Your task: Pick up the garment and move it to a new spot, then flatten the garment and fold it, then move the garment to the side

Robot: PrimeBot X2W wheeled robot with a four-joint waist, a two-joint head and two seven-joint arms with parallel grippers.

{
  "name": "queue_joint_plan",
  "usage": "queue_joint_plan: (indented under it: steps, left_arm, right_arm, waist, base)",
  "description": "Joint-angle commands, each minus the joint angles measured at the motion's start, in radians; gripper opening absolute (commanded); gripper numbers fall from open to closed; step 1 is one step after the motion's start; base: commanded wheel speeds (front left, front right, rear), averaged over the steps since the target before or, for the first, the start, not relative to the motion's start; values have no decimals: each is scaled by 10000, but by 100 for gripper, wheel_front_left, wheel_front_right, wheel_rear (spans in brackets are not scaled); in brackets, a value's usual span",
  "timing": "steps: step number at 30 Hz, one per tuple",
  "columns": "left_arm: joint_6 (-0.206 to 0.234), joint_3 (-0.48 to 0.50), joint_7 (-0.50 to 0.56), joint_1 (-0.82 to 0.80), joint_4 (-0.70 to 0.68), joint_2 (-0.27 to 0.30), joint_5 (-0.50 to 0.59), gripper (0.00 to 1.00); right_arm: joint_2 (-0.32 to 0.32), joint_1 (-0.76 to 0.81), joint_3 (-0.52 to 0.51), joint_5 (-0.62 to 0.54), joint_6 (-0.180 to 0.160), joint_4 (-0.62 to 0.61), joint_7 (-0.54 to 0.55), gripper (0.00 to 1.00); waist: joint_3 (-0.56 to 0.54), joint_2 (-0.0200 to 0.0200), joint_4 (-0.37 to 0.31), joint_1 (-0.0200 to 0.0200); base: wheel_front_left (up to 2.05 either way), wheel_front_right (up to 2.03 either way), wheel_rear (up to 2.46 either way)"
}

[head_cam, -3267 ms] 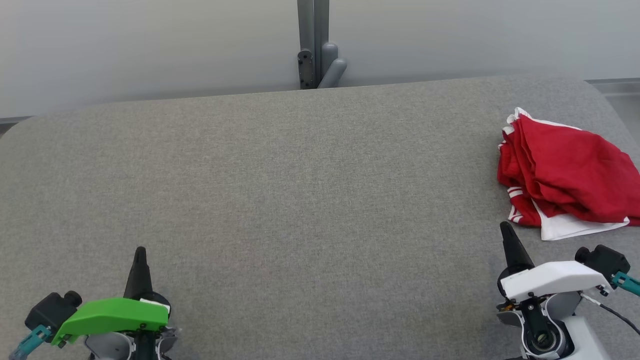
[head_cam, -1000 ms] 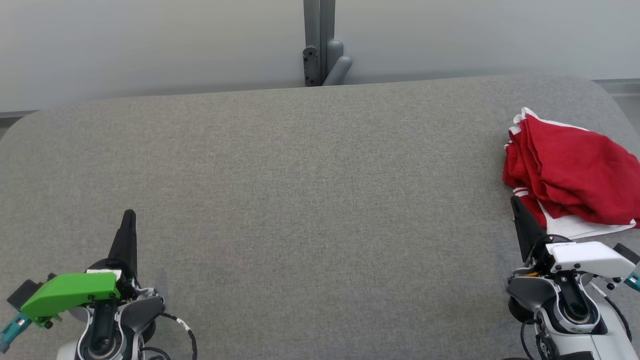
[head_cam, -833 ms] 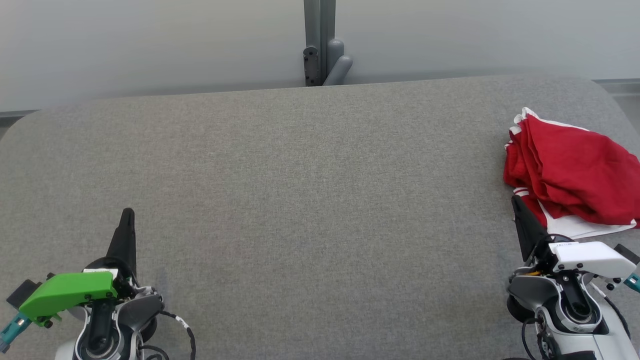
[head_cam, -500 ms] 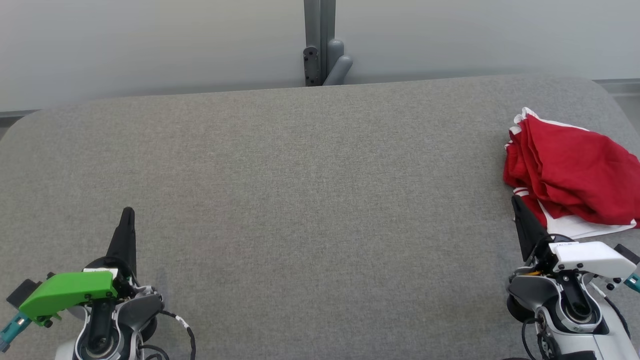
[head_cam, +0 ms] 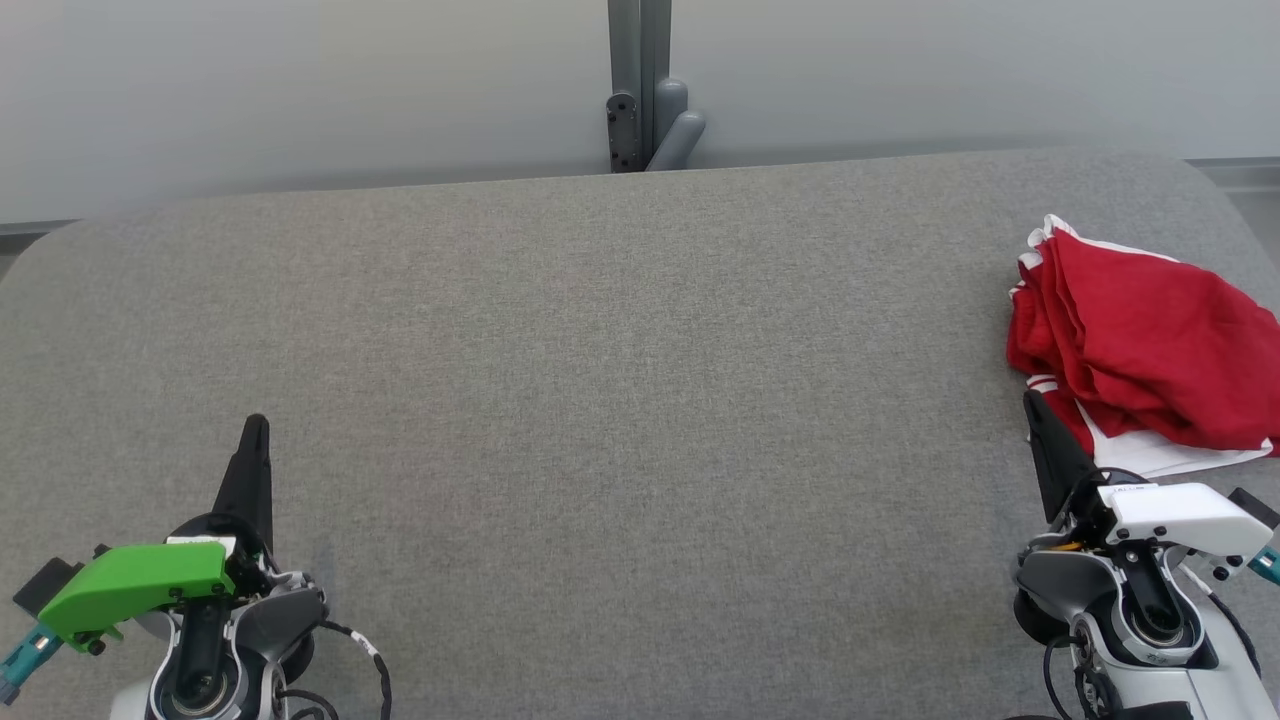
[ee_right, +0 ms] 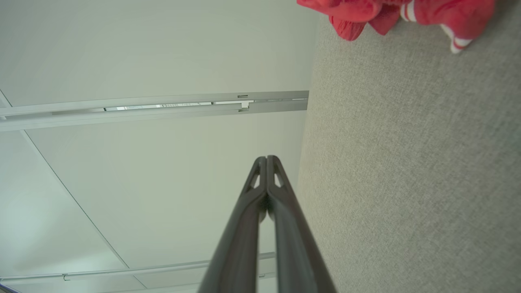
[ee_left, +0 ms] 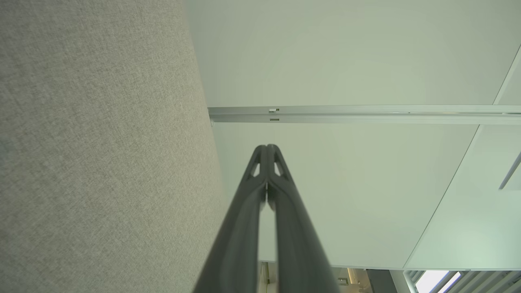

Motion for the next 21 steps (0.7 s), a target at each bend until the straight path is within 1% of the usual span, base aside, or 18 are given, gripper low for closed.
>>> queue_joint_plan:
  steps: [1,21]
  left_arm:
    - [-36,5,21,-116,-8,62,-16,0]
    - [-36,5,21,-116,-8,62,-16,0]
  right_arm:
    - [-63,-45,-11,52,4,-34,33,0]
    - [-71,-43,1,56,4,-34,22,0]
  waist:
    - [0,-1,0,0]
    - [0,-1,0,0]
  base:
    - [0,0,0]
    - [0,0,0]
